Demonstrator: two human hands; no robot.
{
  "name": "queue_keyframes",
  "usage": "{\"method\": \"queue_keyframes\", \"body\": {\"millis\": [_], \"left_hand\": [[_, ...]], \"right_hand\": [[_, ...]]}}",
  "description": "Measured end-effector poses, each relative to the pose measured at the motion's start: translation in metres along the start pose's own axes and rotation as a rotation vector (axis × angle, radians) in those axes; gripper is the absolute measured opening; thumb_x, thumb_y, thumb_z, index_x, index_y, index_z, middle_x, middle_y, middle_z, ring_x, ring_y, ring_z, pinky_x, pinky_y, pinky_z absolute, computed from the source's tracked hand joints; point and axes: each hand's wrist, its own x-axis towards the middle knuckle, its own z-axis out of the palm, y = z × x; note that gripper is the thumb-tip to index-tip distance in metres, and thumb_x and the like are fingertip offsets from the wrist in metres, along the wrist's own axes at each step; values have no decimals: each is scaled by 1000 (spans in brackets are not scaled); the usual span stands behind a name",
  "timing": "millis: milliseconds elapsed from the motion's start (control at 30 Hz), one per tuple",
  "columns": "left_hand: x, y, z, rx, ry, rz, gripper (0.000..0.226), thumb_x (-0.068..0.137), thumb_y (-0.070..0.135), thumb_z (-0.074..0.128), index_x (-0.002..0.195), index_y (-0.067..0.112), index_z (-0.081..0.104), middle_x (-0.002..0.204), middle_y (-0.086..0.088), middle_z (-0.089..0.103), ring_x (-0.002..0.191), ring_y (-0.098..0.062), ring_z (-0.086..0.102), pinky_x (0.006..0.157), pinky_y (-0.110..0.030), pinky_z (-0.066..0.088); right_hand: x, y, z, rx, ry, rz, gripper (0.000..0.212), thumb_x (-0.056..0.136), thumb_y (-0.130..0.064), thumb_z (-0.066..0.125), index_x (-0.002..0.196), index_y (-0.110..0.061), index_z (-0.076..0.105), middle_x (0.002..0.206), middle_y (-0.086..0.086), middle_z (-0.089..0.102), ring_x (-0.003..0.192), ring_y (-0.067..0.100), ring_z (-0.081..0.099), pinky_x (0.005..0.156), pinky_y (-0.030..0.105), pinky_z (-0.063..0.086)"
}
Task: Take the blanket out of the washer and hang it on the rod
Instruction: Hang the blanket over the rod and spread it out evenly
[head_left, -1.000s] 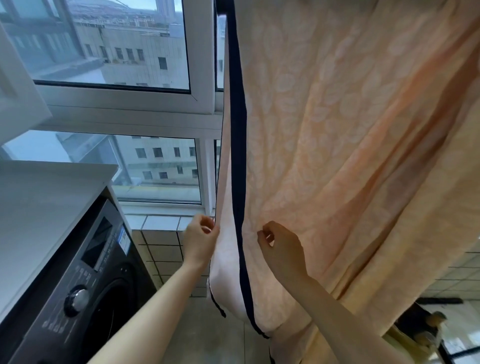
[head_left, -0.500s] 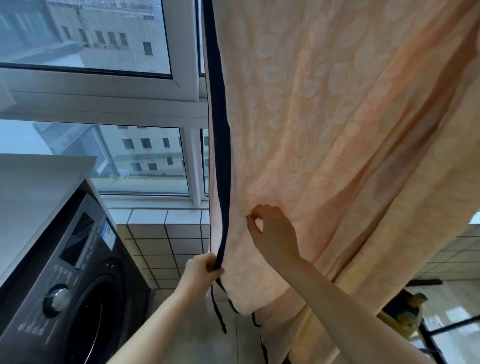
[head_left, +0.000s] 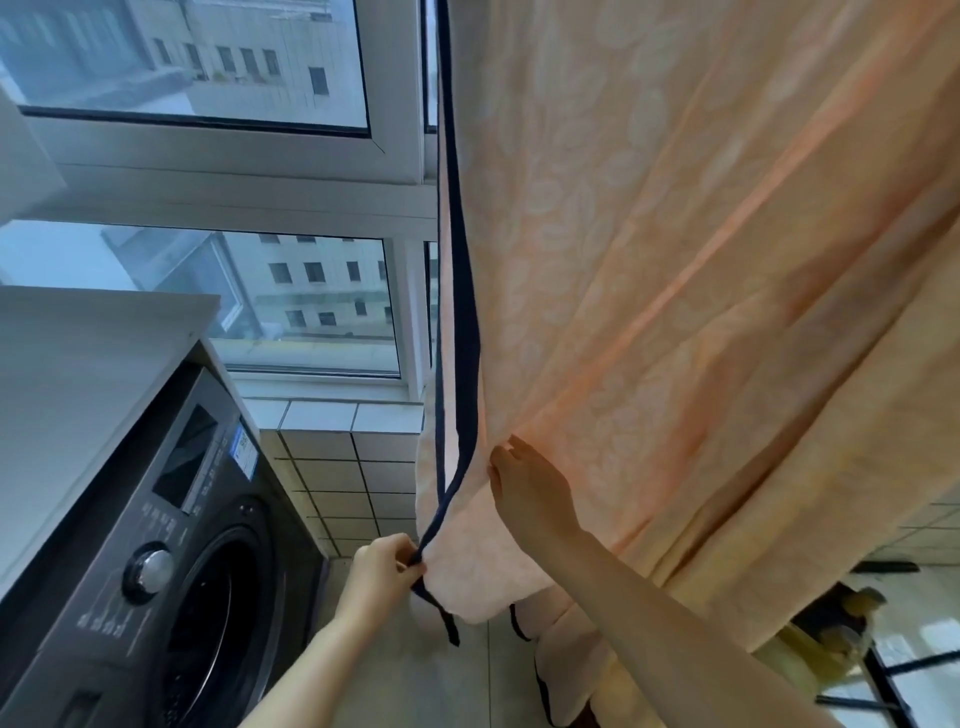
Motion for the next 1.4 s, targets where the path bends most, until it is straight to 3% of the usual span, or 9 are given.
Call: {"method": "queue_keyframes", "body": {"millis": [100,300,400,500,700,900,1100,1300,1400], "left_hand": [[3,4,-1,-68,24,-30,7,84,18,72,87,22,67,83,8,69,78,-7,66,78,-33,57],[17,53,-38,-236,74,110,18,87,21,68,105,22,63,97,7,67,89,-6,65,73,-19,53],[20,96,-69,-340,140,236,21,89,24,66,109,22,62,99,8,68,90,-6,67,78,-22,55],[14,144,-101,-453,166,386,15,91,23,61,106,25,60,98,6,70,88,-4,68,79,-21,56],[-5,234,-153,-587,328,593,18,94,26,53,104,15,62,90,-10,71,82,-22,69,75,-32,58],[-18,306,-200,-526,602,740,14,94,17,59,107,14,59,88,8,69,74,2,68,64,-9,50],[-27,348,-226,-312,861,796,14,90,21,65,102,15,63,80,23,58,68,13,57,65,3,40],[-30,372,-233,-49,1039,885,8,88,10,67,94,7,71,83,-1,71,71,-7,57,67,-1,39],[-22,380,-232,75,1093,845,8,88,11,66,94,8,72,86,-3,68,82,-11,45,72,-6,36]], "right_hand": [[-1,0,-2,10,-59,33,27,102,-27,39,107,-13,62,100,3,61,95,23,56,74,28,44],[-7,-8,-25,102,-36,42,27,100,-36,44,108,-19,63,114,-3,62,106,13,56,85,20,43],[-7,-14,-47,123,-3,37,26,98,-39,46,108,-22,63,114,-6,62,102,10,57,86,17,42],[-4,-19,-78,133,55,16,22,97,-40,48,107,-27,62,111,-10,63,97,6,58,86,12,41],[-1,-26,-163,64,269,-83,17,98,-35,48,107,-26,60,109,-9,61,94,5,58,80,7,34],[17,-25,-248,-73,594,-230,5,88,-15,64,92,-16,66,86,-1,66,89,14,60,64,24,51],[42,-18,-321,-176,820,-375,7,87,-15,67,93,-14,70,90,-2,70,97,18,59,77,30,54],[65,-7,-370,-380,797,-352,23,94,-23,56,113,-13,66,114,1,65,113,19,54,92,36,49],[72,2,-385,-382,731,-306,30,99,-34,45,114,-17,64,109,-1,67,103,18,61,95,46,45]]}}
